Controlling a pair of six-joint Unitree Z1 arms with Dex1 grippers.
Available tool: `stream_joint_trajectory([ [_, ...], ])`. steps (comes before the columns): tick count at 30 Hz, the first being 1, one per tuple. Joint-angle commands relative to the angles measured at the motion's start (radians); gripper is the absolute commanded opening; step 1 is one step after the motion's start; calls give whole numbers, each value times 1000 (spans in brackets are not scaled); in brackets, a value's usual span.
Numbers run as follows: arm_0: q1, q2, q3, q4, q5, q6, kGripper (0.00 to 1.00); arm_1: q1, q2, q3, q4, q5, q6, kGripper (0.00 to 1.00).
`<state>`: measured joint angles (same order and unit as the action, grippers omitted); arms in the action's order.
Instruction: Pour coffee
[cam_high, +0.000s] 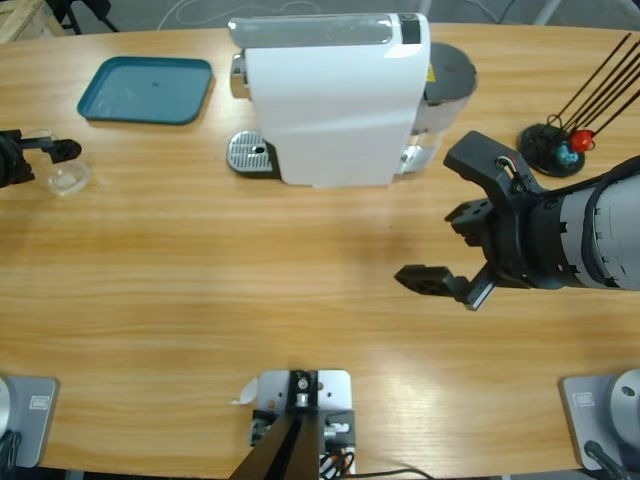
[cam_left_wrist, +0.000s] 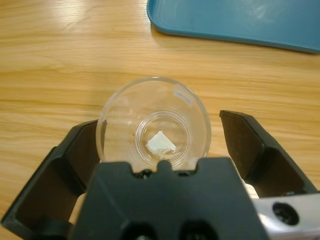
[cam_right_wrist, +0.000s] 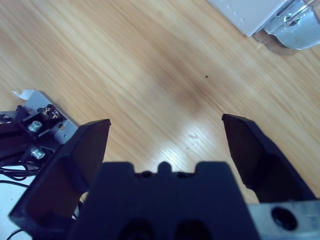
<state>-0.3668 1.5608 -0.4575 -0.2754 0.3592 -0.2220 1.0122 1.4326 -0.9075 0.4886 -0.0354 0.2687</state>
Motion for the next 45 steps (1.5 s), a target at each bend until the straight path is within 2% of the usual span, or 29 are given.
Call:
stream_joint_trajectory([
  [1,12,72,56,-59,-38,31,584,9,-12,53,-1,20,12,1000],
  [2,12,73,71,-66,-58,47,525,9,-18,58,0,19,14,1000],
  [5,11,61,94,-72,-44,70,600,9,-25,64,0,20,18,1000],
  [7,18,59,106,-111,-41,72,330,9,-26,70,-1,20,23,1000],
  [8,19,55,112,-116,-42,82,133,9,-28,73,-2,21,25,1000],
  [9,19,50,120,-129,-57,97,5,9,-31,73,-2,22,26,1000],
  [16,4,-8,116,-177,-180,223,0,9,-49,88,-3,16,35,1000],
  [20,18,-68,60,-150,-445,536,0,9,-63,92,-4,5,35,1000],
  [22,91,-97,0,-73,-654,676,0,9,-82,102,-3,5,35,1000],
  [26,171,-38,-138,17,-950,794,0,9,-177,91,66,-18,22,1000],
  [29,177,73,-234,70,-1084,845,0,8,-296,81,164,-89,13,1000],
  [32,156,154,-321,177,-1107,914,0,8,-332,4,312,-152,-6,1000],
  [36,142,238,-336,208,-1089,1015,0,8,-370,-20,394,-183,-15,1000],
  [40,64,284,-371,203,-1058,1053,0,8,-379,-22,423,-184,-14,1000],
  [45,52,339,-383,171,-1068,1053,0,7,-377,-23,426,-184,-11,1000],
])
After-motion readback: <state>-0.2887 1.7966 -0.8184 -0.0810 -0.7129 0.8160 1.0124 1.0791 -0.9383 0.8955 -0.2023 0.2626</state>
